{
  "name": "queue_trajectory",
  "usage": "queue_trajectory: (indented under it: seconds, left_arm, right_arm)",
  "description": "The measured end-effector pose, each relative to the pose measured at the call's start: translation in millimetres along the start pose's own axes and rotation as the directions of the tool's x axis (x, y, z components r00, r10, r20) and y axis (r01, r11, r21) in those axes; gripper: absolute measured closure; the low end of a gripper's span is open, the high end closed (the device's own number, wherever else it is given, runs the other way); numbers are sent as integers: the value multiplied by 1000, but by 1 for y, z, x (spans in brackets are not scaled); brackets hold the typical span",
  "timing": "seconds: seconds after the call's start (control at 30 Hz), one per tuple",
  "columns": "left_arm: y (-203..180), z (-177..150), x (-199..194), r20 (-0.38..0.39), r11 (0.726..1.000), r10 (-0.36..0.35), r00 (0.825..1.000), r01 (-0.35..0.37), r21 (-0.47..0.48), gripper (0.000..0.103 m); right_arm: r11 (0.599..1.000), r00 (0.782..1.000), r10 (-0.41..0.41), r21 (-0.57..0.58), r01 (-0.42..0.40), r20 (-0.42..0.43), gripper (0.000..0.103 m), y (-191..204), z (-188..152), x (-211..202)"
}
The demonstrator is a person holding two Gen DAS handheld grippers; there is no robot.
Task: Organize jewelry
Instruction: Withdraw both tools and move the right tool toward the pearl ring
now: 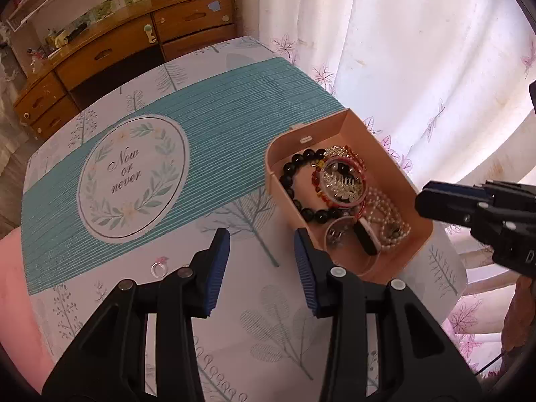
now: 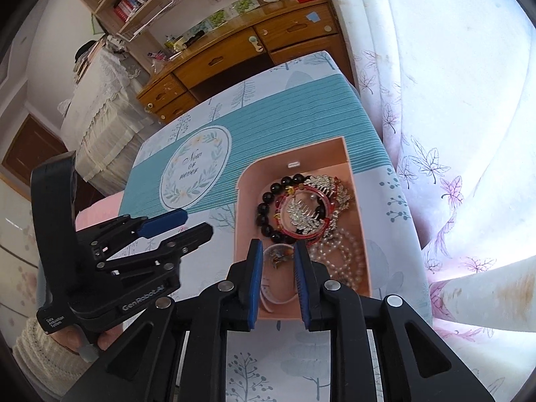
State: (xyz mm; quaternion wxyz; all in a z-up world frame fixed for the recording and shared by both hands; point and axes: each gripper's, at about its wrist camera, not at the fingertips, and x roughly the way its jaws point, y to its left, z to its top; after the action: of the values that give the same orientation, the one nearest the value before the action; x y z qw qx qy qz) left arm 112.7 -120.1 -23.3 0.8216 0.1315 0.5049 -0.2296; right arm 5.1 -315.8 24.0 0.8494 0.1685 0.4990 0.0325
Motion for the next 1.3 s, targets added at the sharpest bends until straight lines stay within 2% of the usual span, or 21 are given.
queue_trajectory:
  seconds: [0.33, 0.37, 0.43, 0.63, 0.97, 1.17, 1.3]
  left_arm:
    - [84, -66, -41, 8, 991, 60, 998, -58, -123, 66]
    - [92, -74, -44, 5, 988, 63, 998, -61, -139, 66]
    - [109, -88, -46, -5, 984, 68, 998, -68, -166, 66]
    - [143, -119, -47, -5, 970, 66, 998, -65, -233, 66]
    - [158, -134, -24, 25, 951, 1, 1000, 7, -309, 66]
    - [160, -127, -8, 44, 947, -31, 999, 44, -318, 66]
    - [162, -124, 2, 41, 946, -53, 998, 64, -316, 66]
  right_arm:
    - [992, 1000, 9, -123, -10, -12, 83, 58, -5, 0]
    - [991, 1000, 16, -133, -18, -19, 82, 64, -5, 2]
    - [988, 999, 23, -153, -27, -28, 70, 77, -6, 5]
    - [972, 998, 25, -230, -36, -51, 68, 118, -15, 25]
    - [934, 996, -39, -358, 6, -85, 68, 169, -45, 99]
    - [916, 994, -75, -400, 35, -84, 68, 172, -54, 147]
    - [887, 990, -123, -456, 78, -72, 68, 175, -52, 173]
